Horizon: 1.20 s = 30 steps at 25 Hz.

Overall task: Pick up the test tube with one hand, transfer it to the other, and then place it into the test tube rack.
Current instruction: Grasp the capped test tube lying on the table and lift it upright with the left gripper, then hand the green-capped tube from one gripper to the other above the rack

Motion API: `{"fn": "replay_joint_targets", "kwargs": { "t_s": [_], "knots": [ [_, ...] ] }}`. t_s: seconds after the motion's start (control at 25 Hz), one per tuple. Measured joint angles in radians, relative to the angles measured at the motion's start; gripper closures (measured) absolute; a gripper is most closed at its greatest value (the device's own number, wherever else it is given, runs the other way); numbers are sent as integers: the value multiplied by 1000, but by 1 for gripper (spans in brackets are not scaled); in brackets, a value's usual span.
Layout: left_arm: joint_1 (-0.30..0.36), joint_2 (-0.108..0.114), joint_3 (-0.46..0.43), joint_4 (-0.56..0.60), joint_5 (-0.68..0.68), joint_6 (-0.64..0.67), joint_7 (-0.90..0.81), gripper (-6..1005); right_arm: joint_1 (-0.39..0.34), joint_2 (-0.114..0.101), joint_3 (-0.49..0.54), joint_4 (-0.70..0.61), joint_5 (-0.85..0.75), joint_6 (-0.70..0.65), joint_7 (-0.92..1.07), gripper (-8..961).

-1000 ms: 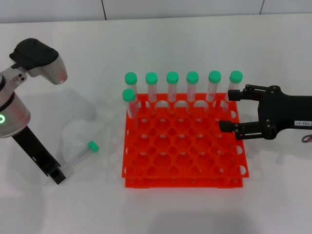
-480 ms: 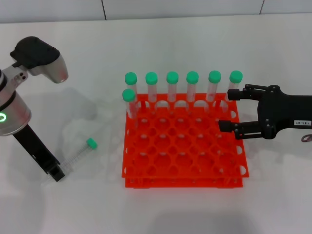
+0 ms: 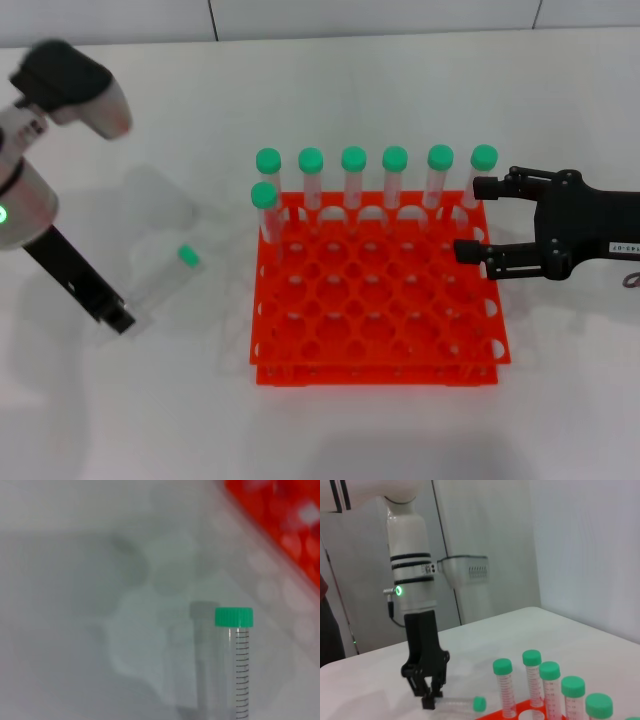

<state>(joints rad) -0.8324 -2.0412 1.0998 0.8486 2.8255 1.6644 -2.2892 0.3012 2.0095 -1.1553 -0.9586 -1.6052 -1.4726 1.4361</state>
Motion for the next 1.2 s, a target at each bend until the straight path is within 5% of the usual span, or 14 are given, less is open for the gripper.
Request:
{"fn": "replay_joint_targets", "kwargs": {
  "t_s": [0.4,1.2],
  "knots": [
    [23,7,-203,117,-74,-17,83,798,5,0,4,0,7,8,-1,106],
    [146,23,-256,214,-643,-190,283,796,10,0,40,-4,12,12,-3,111]
  ]
}}
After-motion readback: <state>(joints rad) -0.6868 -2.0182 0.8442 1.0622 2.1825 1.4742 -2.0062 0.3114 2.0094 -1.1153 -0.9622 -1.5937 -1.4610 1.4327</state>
